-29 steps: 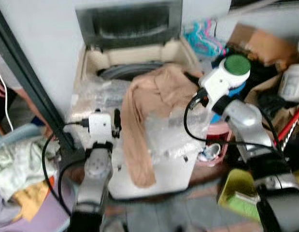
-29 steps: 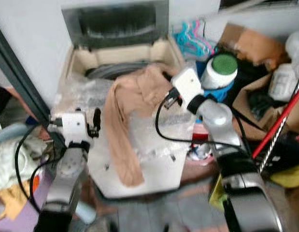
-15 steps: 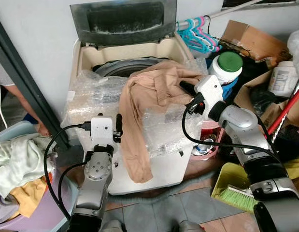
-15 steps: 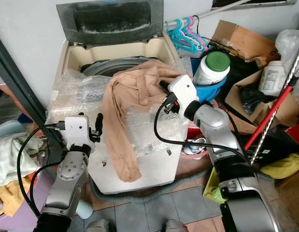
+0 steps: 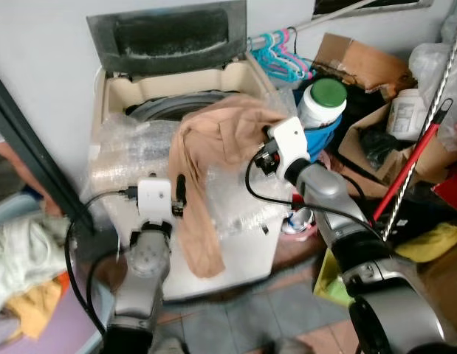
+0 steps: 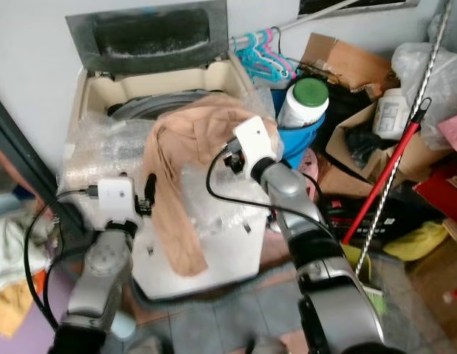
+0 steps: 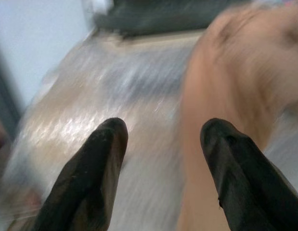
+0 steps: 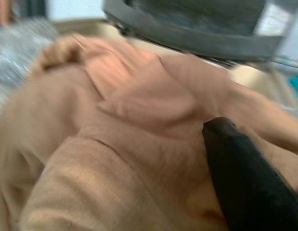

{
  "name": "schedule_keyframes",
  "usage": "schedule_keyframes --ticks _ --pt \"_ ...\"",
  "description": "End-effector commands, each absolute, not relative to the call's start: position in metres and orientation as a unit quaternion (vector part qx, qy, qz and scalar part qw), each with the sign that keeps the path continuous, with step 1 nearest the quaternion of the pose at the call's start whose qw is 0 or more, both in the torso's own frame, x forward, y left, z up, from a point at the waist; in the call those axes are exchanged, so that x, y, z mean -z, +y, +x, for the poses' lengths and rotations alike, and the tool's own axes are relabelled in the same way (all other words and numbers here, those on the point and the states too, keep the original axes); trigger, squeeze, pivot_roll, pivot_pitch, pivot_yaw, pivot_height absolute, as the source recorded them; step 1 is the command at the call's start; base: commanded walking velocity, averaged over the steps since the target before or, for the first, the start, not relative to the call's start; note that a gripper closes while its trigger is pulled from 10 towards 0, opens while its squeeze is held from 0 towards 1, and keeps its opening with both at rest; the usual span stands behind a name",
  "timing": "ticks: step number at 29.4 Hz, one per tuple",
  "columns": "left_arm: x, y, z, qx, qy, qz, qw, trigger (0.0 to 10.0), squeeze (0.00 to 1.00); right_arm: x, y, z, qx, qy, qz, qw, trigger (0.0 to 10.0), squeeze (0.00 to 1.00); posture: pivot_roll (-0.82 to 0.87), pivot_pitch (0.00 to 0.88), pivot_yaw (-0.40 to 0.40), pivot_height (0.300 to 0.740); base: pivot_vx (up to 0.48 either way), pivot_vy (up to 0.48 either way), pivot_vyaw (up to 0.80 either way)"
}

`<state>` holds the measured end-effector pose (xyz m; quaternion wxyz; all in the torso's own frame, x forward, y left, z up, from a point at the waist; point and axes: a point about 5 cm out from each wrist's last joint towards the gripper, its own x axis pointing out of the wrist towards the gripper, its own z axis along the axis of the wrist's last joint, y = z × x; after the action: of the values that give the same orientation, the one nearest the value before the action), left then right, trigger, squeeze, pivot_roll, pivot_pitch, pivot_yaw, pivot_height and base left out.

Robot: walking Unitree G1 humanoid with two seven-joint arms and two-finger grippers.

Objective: Clothes washing

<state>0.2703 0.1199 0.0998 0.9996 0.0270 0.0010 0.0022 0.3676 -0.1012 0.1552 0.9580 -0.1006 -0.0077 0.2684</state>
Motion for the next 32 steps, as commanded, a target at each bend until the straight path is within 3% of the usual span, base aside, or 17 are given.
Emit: schedule_keyframes --ticks 1,2,4,5,25,32 --pt "-0.104 0.119 0.272 0.013 -0.001 0.024 1.0 10.0 0.0 -0.156 -0.096 0.37 -0.273 0.0 -0.094 0.957 10.0 0.0 -0.06 0.0 0.048 0.74 0.0 0.0 0.0" --pt "-0.106 0.12 0.272 0.013 -0.003 0.023 1.0 10.0 0.0 -0.155 -0.095 0.371 -0.275 0.005 -0.094 0.957 4.7 0.0 -0.06 0.0 0.048 0.74 0.0 0.0 0.0" --pt "-0.108 0.122 0.271 0.01 -0.007 0.023 1.0 10.0 0.0 -0.154 -0.094 0.371 -0.277 0.009 -0.092 0.956 4.7 0.0 -0.06 0.0 0.047 0.74 0.0 0.0 0.0" --pt "-0.107 0.125 0.27 0.003 -0.008 0.024 1.0 10.0 0.0 -0.153 -0.094 0.371 -0.278 0.013 -0.089 0.956 0.0 0.0 -0.06 0.0 0.044 0.74 0.0 0.0 0.0" --pt "-0.105 0.124 0.27 -0.001 -0.007 0.02 1.0 10.0 0.0 -0.147 -0.095 0.374 -0.273 0.032 -0.12 0.954 0.0 0.0 -0.05 0.0 0.038 0.74 0.0 0.0 0.0" --pt "-0.104 0.122 0.272 0.002 -0.005 0.019 1.0 10.0 0.0 -0.17 -0.09 0.388 -0.289 0.01 -0.131 0.948 0.0 0.0 -0.05 0.0 0.039 0.74 0.0 0.0 0.0"
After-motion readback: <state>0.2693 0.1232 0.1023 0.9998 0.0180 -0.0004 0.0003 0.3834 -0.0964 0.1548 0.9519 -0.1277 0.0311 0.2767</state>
